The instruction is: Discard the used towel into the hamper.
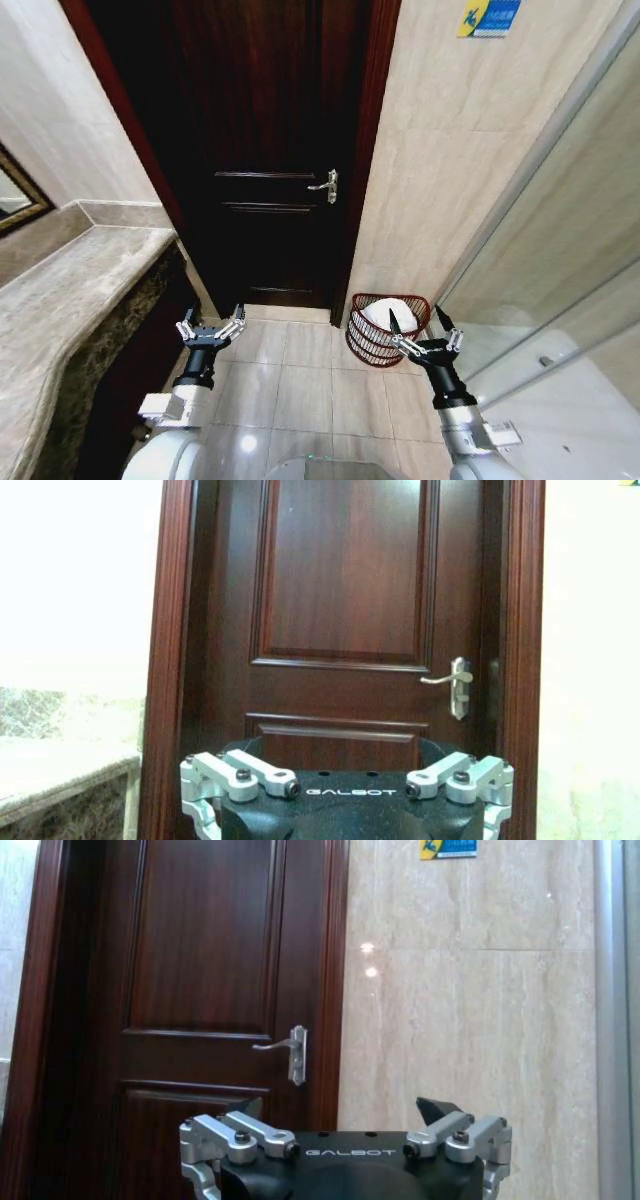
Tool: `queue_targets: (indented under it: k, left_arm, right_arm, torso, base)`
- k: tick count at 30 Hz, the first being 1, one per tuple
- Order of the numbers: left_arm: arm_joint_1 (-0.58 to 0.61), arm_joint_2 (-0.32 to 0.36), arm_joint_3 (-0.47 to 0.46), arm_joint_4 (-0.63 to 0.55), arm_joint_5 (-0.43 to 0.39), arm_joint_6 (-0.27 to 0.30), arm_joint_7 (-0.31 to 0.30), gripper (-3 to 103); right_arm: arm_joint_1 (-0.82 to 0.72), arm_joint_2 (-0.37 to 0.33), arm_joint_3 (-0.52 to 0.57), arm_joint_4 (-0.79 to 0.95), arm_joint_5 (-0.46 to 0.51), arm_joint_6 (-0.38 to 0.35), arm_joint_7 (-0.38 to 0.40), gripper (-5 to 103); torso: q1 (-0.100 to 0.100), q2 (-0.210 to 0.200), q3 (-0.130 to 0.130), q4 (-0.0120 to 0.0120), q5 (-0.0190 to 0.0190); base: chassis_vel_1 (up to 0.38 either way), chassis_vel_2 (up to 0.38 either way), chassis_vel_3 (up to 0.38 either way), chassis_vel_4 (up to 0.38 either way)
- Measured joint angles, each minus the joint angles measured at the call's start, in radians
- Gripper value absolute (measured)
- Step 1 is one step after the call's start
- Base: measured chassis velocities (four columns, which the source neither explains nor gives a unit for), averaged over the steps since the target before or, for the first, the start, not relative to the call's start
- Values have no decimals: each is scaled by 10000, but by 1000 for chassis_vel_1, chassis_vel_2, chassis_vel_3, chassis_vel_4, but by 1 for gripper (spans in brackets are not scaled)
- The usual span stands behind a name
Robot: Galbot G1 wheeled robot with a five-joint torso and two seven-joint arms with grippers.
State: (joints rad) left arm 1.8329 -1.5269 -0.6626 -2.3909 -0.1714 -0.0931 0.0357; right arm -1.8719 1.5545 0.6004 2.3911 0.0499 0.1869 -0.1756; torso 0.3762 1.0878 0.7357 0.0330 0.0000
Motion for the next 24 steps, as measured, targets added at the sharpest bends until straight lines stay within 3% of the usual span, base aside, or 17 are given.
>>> queue_targets:
  k: [12,24]
  left_arm:
    - [0,0,0,0,0,0,1,100]
    - [1,0,0,0,0,0,0,100]
  right_arm:
    - [1,0,0,0,0,0,0,100]
    - [0,0,1,0,0,0,0,100]
  torso:
    - [2,-1,1,1,2]
    - [-3,7,0,0,-2]
  base:
    - [66,-80,-75,64]
    - [163,-151,-167,169]
